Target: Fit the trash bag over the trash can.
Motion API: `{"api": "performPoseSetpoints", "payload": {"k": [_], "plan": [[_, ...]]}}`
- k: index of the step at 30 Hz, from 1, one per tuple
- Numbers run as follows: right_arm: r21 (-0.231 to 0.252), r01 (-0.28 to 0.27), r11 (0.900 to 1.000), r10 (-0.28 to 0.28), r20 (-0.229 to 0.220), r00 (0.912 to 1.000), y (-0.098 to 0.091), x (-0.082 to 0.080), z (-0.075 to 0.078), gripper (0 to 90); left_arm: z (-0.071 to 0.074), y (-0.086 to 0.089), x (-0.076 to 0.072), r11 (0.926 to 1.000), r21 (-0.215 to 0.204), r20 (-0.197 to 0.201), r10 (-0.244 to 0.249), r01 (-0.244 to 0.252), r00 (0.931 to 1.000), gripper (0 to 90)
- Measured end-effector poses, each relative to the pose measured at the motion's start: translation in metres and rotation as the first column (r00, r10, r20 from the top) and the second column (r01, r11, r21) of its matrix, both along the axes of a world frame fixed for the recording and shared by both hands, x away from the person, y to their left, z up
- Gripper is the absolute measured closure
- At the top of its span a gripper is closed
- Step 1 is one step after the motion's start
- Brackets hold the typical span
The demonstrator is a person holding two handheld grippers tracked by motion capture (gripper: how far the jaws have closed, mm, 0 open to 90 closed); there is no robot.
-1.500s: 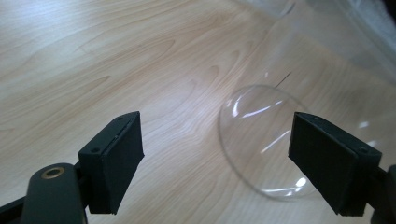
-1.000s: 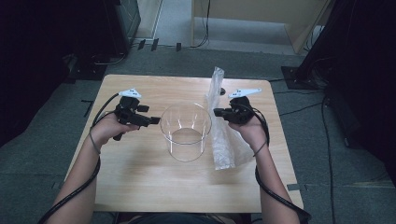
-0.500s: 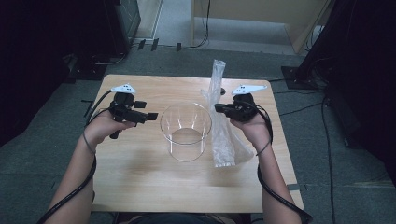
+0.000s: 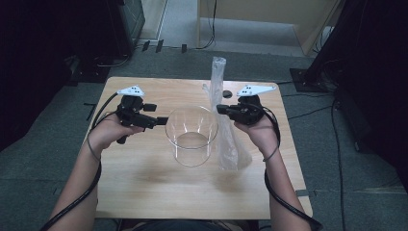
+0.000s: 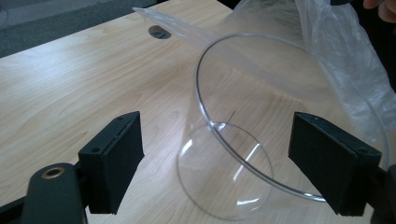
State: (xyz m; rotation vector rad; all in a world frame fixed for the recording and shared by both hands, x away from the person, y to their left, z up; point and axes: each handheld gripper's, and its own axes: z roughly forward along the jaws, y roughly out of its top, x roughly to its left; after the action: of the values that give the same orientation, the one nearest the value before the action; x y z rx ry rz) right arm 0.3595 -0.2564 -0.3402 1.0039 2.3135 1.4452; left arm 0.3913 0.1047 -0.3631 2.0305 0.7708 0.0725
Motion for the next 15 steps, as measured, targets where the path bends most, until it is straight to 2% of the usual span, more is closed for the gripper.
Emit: {"api": "performPoseSetpoints", "payload": {"k": [2, 11, 15], "plan": [[-0.003, -0.011, 0.9999, 0.011, 0.008, 0.9999, 0.003, -0.001, 0.002, 90.0, 0.000, -0.003, 0.000, 1.0000, -0.002, -0.012, 0.003, -0.003, 0.9999, 17.2], [0.029, -0.043, 0.9987, 0.042, 0.015, 0.9990, 0.010, -0.005, 0.007, 90.0, 0.002, -0.014, -0.005, 0.9996, 0.001, 0.021, -0.027, 0.027, 0.9994, 17.2], [0.035, -0.060, 0.9976, 0.059, 0.017, 0.9981, 0.014, -0.006, 0.008, 90.0, 0.004, -0.020, -0.008, 0.9989, -0.018, 0.044, -0.042, 0.043, 0.9982, 17.5]]}}
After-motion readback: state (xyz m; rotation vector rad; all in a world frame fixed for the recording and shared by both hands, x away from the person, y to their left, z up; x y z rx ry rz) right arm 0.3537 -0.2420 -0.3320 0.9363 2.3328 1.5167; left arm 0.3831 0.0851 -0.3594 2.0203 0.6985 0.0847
